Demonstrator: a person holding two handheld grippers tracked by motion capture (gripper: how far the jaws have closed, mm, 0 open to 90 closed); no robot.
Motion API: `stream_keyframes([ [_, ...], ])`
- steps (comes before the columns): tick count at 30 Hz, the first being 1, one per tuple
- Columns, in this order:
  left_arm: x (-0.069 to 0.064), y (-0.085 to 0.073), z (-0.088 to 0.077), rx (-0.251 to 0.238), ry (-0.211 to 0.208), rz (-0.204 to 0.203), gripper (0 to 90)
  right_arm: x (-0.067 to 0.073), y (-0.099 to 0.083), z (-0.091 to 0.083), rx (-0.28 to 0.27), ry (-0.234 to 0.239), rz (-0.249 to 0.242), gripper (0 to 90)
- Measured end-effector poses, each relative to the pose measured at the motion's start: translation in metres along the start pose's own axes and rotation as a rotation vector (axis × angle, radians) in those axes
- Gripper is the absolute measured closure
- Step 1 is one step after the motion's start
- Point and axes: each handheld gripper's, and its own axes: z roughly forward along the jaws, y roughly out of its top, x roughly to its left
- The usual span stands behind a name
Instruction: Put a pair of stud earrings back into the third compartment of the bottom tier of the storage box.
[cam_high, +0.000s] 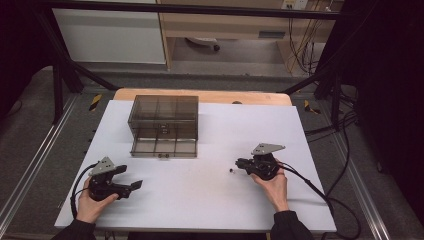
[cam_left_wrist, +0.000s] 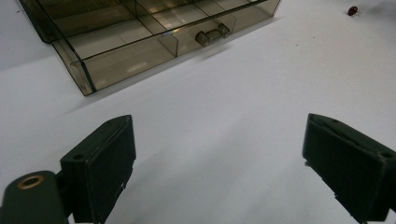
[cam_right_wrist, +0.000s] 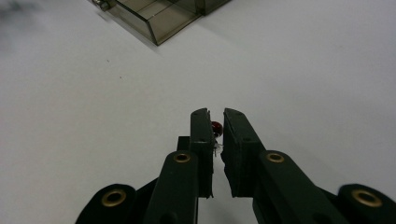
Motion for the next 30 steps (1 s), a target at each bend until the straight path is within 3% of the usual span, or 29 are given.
stream_keyframes([
  [13,0.000,0.000,0.000,0.000,0.002,0.002,9.3,0.016,0.022,-0.006,-0.020,0.017,-0.027,82.7],
  [30,0.000,0.000,0.000,0.002,0.001,0.005,9.3,0.039,0.055,0.014,-0.021,0.046,-0.059,82.7],
])
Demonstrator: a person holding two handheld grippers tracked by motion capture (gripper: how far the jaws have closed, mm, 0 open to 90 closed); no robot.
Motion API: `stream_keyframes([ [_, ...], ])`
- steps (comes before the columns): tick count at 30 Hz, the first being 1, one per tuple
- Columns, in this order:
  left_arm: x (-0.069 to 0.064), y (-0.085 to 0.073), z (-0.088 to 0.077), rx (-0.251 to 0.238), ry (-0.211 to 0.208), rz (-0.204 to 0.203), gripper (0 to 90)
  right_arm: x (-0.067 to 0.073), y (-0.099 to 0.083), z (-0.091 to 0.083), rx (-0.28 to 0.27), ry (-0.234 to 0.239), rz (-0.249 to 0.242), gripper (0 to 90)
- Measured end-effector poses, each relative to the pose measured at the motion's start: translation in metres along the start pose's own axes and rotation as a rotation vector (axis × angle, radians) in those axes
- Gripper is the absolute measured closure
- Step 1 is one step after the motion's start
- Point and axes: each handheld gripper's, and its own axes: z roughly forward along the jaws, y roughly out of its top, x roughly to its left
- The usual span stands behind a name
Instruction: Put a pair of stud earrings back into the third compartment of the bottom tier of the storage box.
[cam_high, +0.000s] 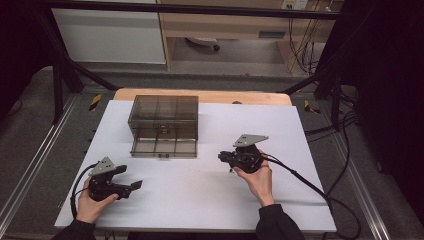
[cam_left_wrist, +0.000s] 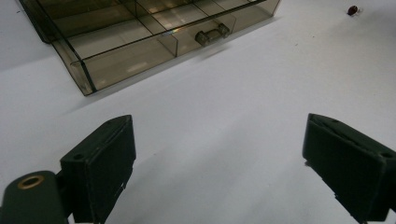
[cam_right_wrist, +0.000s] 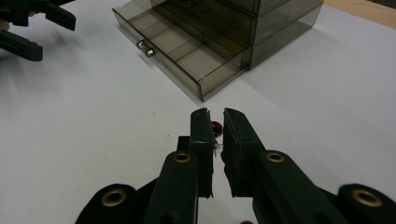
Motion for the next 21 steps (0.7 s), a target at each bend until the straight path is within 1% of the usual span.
stream_keyframes([
  [10,0.000,0.000,0.000,-0.001,-0.001,0.000,9.3,0.011,0.016,0.020,0.015,0.007,-0.004,82.7],
  [21,0.000,0.000,0.000,0.001,0.000,0.001,9.3,0.019,0.031,0.043,0.027,0.013,-0.007,82.7],
])
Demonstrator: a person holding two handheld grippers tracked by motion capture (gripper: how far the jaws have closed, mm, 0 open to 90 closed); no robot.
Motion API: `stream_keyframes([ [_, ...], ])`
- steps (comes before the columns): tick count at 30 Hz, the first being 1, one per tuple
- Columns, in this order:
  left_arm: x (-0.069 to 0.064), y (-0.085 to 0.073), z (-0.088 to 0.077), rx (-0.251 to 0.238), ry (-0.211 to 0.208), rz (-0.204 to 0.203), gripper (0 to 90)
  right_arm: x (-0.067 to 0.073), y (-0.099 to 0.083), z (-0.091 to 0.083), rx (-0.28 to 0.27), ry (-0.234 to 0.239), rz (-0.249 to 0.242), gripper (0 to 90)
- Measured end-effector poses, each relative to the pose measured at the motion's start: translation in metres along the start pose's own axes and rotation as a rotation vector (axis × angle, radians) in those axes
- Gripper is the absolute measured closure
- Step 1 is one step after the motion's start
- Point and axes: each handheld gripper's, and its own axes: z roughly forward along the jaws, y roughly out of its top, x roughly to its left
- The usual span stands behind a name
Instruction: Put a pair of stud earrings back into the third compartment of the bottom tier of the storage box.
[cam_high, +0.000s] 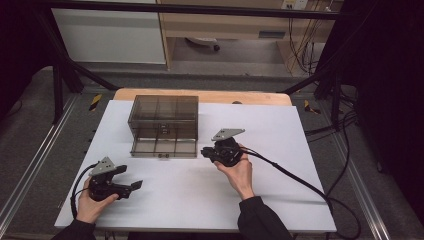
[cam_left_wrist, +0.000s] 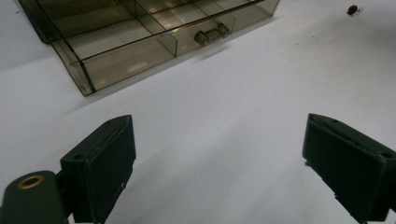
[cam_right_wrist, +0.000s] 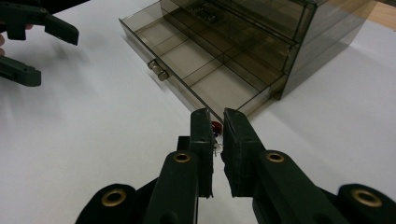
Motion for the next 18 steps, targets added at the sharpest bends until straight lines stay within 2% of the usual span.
stream_keyframes([
  [18,0.000,0.000,0.000,0.001,-0.002,0.002,9.3,0.001,0.015,0.038,0.012,-0.014,0.017,82.6],
])
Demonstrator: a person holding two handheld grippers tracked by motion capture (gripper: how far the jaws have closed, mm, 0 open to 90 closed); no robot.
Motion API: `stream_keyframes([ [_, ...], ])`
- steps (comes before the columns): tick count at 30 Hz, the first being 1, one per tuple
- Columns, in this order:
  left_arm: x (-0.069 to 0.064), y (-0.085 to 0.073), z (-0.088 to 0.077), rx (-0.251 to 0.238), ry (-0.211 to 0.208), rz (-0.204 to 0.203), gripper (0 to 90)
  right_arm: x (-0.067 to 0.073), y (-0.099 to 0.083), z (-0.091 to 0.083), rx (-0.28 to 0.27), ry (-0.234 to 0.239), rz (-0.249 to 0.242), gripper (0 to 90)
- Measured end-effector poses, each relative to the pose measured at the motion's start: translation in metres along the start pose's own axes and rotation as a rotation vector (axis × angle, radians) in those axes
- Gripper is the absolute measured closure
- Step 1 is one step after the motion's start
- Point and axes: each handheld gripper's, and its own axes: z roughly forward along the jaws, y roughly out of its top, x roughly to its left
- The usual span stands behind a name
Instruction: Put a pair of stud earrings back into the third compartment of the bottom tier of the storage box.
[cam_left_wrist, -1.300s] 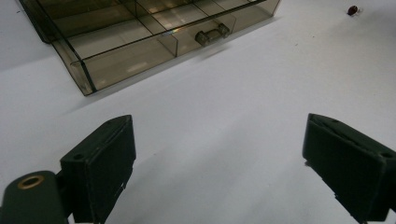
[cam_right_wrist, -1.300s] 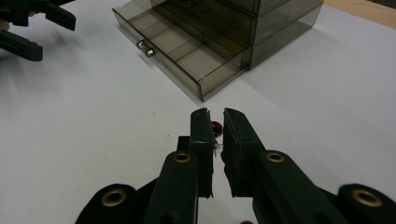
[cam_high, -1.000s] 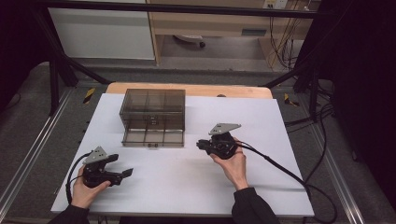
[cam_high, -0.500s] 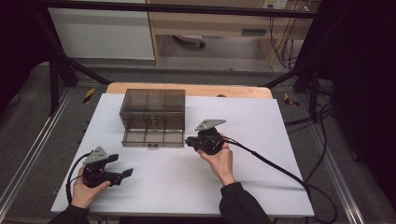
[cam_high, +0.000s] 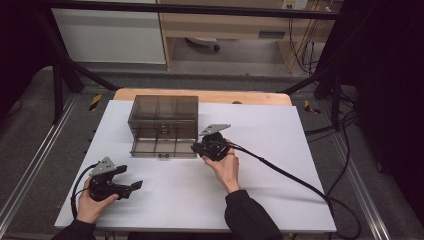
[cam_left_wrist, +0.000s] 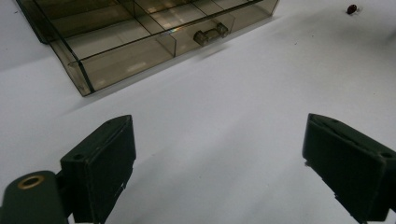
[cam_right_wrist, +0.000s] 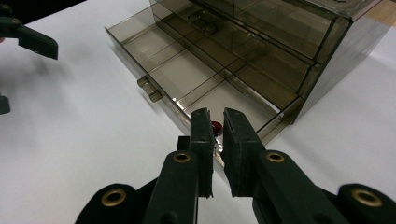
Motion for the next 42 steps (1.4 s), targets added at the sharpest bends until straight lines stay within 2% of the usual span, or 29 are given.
stream_keyframes([
  [18,0.000,0.000,0.000,-0.001,0.001,-0.002,9.4,-0.007,0.007,0.033,0.025,-0.024,0.014,82.5],
  [27,0.000,0.000,0.000,-0.001,0.001,-0.002,9.4,-0.011,0.000,0.047,0.039,-0.027,0.044,82.3],
  [34,0.000,0.000,0.000,0.000,0.002,-0.003,9.4,-0.012,-0.003,0.053,0.046,-0.025,0.046,82.0],
  [39,0.000,0.000,0.000,0.000,0.002,-0.002,9.4,-0.011,-0.005,0.055,0.037,-0.011,0.043,78.2],
  [42,0.000,0.000,0.000,0.001,0.001,0.000,9.4,-0.011,-0.003,0.053,0.022,-0.025,0.039,71.4],
])
